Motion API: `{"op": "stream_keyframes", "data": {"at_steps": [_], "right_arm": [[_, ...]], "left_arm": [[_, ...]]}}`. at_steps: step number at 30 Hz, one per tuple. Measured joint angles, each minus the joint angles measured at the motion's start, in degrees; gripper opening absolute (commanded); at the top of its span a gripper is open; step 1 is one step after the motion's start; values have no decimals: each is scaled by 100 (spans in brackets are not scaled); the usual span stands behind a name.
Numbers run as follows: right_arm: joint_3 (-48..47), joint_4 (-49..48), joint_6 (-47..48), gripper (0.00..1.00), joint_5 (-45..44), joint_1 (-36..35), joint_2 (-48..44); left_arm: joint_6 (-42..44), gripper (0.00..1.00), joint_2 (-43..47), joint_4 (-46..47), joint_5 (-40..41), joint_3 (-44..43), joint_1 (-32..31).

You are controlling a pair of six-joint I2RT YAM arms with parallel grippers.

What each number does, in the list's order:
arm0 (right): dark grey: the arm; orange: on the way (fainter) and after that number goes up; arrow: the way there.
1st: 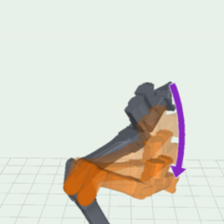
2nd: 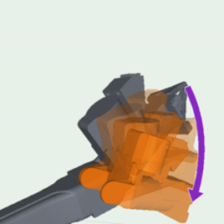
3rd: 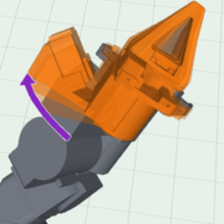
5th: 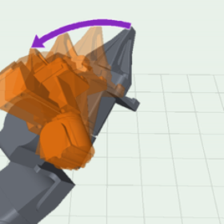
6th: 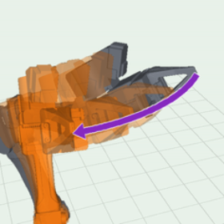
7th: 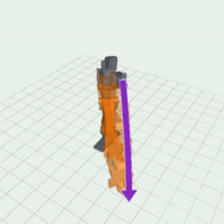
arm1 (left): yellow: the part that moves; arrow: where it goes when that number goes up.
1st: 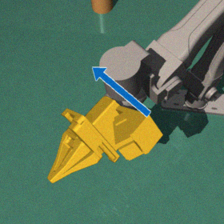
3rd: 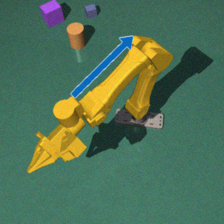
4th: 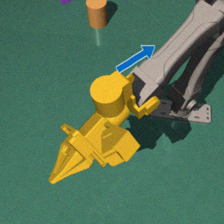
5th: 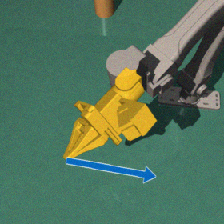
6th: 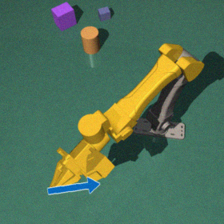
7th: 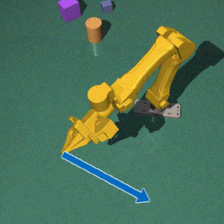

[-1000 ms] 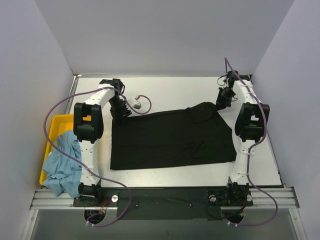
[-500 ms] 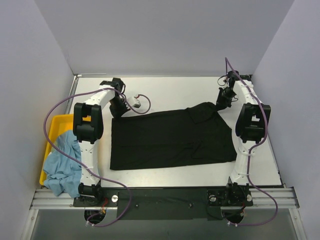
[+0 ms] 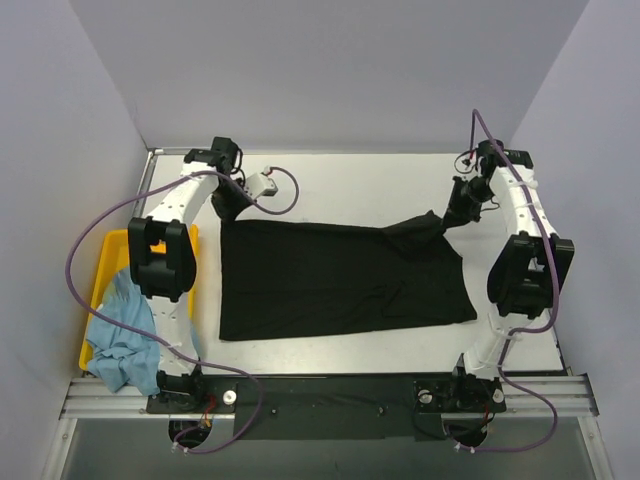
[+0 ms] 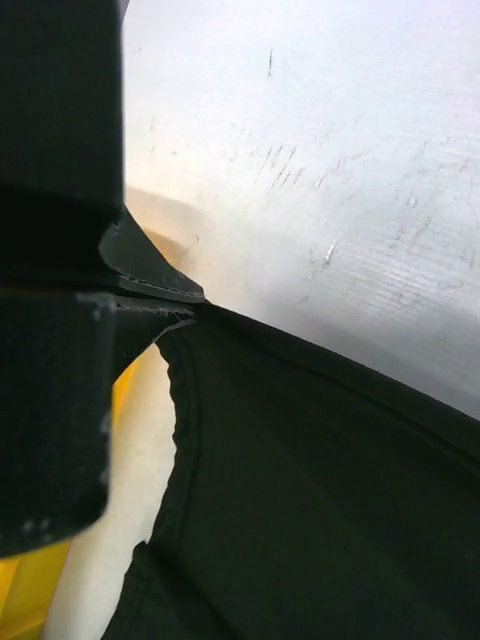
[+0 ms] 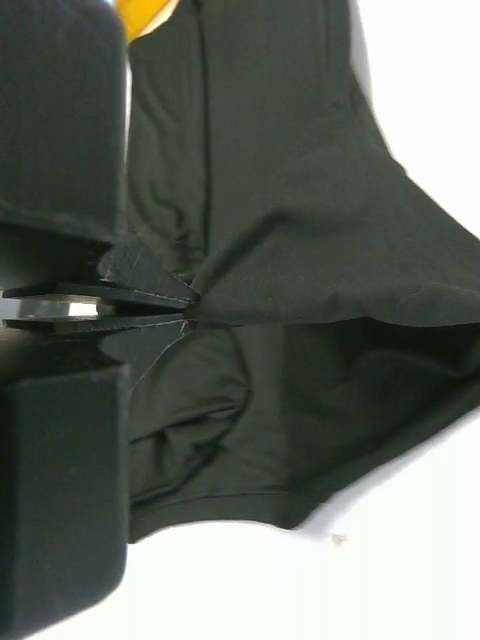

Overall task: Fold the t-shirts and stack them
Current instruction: Move the tshirt to the center of the board, then fold the other side of the tshirt into a rectangle

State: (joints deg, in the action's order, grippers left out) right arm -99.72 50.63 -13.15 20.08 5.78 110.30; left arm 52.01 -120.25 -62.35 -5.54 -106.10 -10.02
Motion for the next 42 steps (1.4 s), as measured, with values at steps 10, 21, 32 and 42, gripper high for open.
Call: {"op": "stream_keyframes", "data": {"at_steps": [10,21,32,42], "right_arm": [[1512,946,114,0,514,382,-1766],[2710,1056,149,0,457,439,-2170],[3025,608,142,0,350,546,-1954],[2789,-127,-68,0,354,651,-868]], "left_arm": [[153,0,896,-588,-396,874,-9],[269,0,949,-525,-466,2234,-212],[348,64,962,-210,-232,2608,-415],[-389,55,962,192,-1541,122,-1528]]}}
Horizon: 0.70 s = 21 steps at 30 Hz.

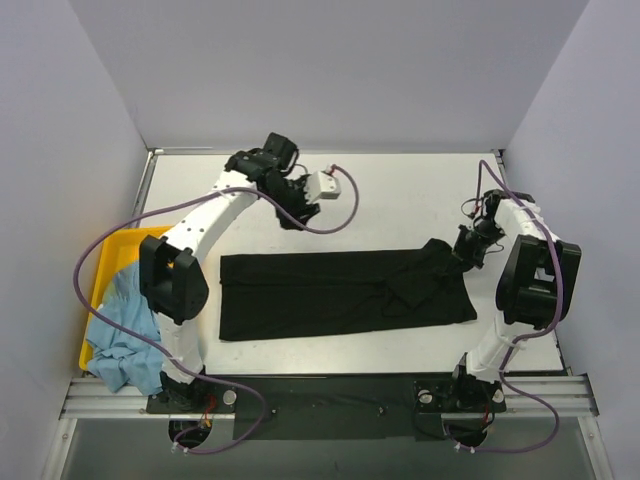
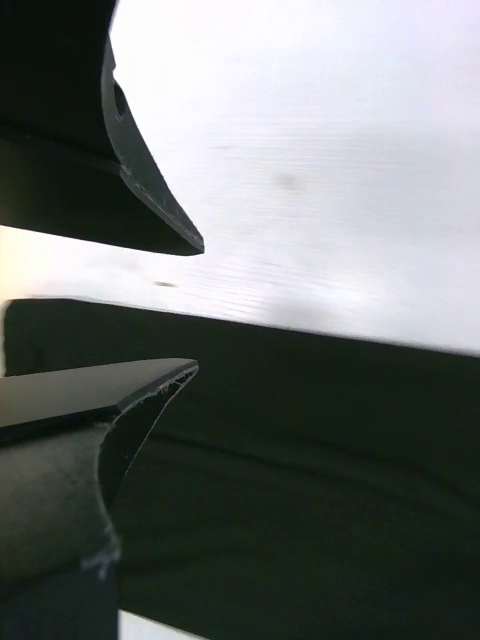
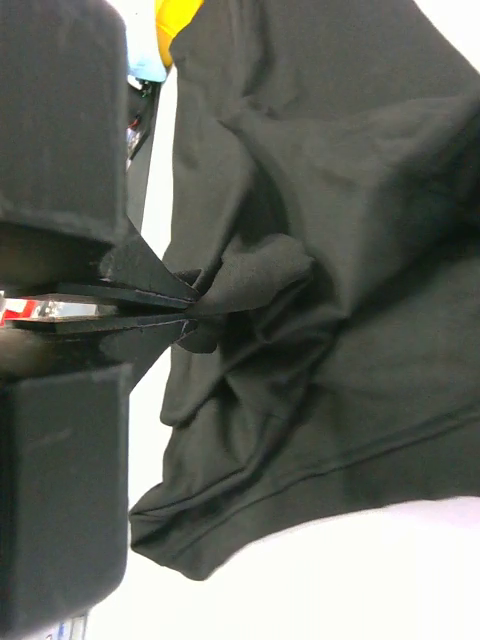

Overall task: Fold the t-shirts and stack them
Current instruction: Fold the other side of the tshirt into a rectangle

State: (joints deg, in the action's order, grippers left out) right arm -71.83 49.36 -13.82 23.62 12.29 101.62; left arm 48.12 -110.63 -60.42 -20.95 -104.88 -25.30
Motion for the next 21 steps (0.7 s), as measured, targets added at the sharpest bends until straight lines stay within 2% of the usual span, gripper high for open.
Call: {"op": "stream_keyframes", "data": {"at_steps": [5,11,16,21], "right_arm": [[-87,-299,-70,0,0,28,507],[-90,-413,-103,0,24,55,621],[-90,-446,-109,0,66,76,621],[-90,-481,-109,0,133,92,621]], "left_arm": [[-310,55,-164,356,-1054,-745,-1421],[-472,58,-957,1106,-1641,-850,-2769],[-575,58,-1696,1757,-1539,-822,-3294],[-636,58,-2020,2243,-1104,-822,-3521]]}}
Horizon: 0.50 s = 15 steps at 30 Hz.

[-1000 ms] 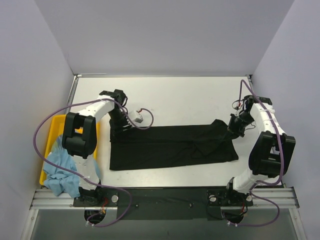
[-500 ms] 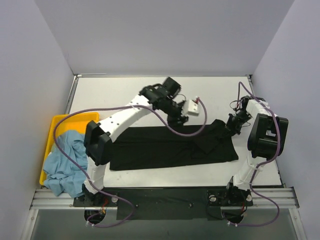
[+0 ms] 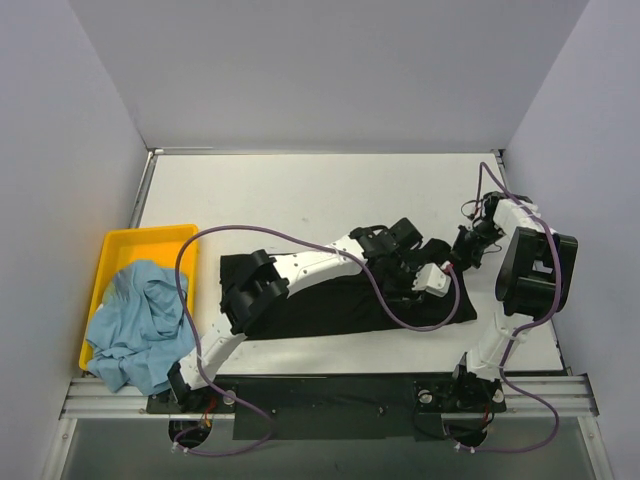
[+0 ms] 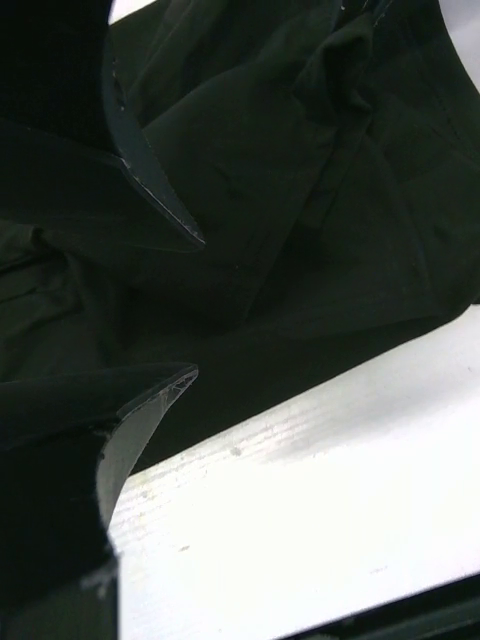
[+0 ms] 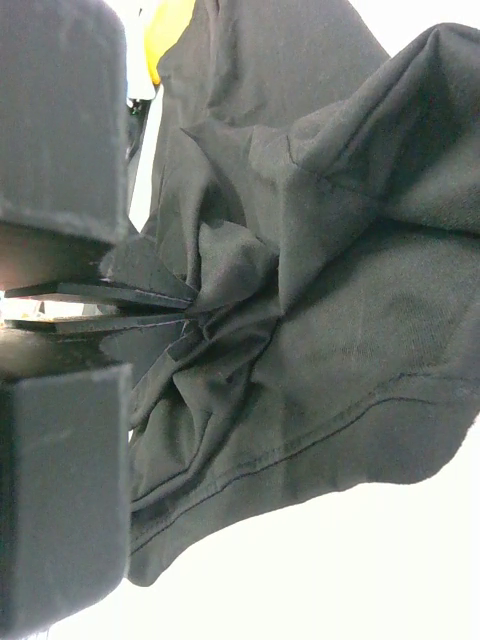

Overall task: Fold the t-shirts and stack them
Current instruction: Fold the other side of the tshirt into a rectangle

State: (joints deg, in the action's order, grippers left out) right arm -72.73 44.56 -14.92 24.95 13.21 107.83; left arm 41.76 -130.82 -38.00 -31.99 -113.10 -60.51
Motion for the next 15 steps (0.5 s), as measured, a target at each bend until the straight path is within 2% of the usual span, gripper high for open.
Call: {"op": "stream_keyframes", "data": {"at_steps": [15], "right_arm": [[4,-52,-2,0,153,42,-59]], "left_arm": [[44,58,-103,535,177,225,-9]]}}
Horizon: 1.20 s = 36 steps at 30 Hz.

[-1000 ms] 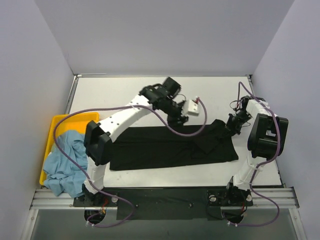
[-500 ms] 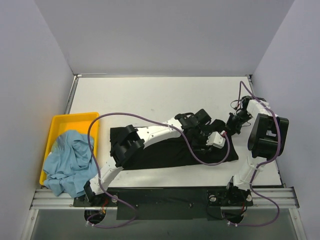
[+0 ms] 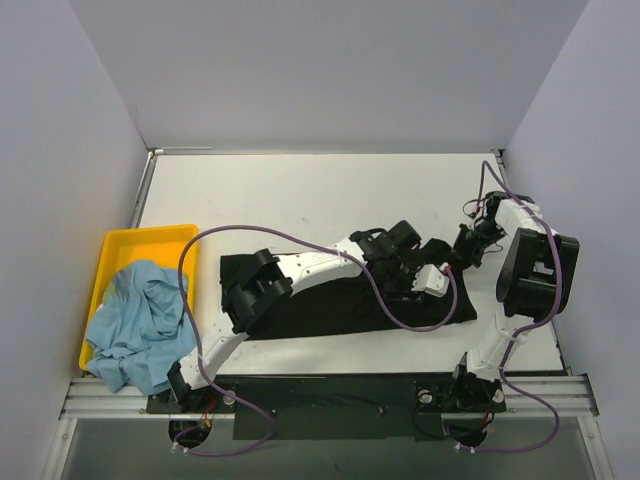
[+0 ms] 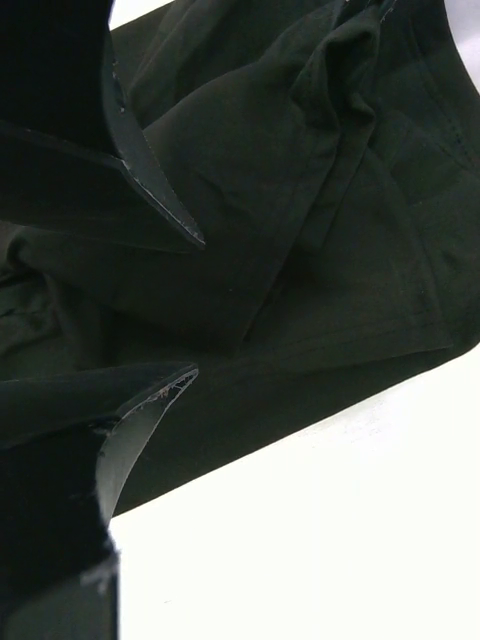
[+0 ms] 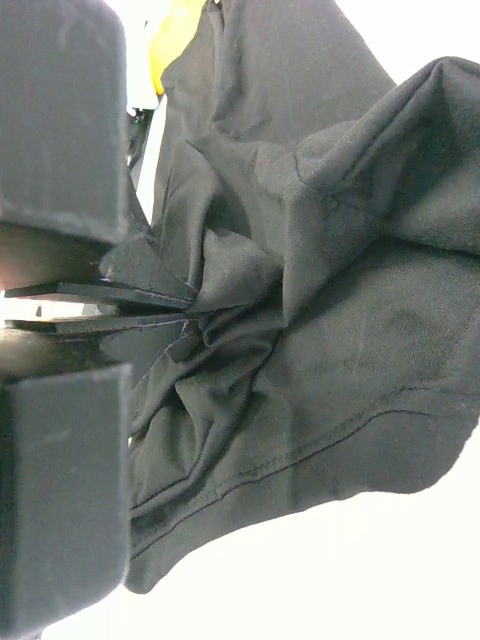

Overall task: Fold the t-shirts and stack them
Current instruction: Fold the other side of the tshirt into a rectangle

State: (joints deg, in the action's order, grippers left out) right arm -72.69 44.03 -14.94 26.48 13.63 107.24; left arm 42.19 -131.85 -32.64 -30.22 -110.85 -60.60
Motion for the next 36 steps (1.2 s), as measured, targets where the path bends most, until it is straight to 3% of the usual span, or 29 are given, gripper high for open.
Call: {"op": "stream_keyframes", "data": {"at_steps": [6,8,9,11,24,36], "right_arm": [[0,-4,-2,0,96,24,-7],[0,-4,-2,0,144,33,-11],[0,-4,-2,0,151,35,-13],[4,-2,-2,0,179,57,-35],[260,190,50,0,120,251,-614],[1141,844,243,0,2,146,-984]], "left_arm": [[-109,48,-96,299,61,52,0],[-160,32,-136,358,59,57,0],[-188,17,-151,363,57,66,0],[-262,0,-173,365,59,81,0],[-776,0,-179,-557,-671,-719,557],[-728,0,-144,-1217,-1182,-651,938]]}}
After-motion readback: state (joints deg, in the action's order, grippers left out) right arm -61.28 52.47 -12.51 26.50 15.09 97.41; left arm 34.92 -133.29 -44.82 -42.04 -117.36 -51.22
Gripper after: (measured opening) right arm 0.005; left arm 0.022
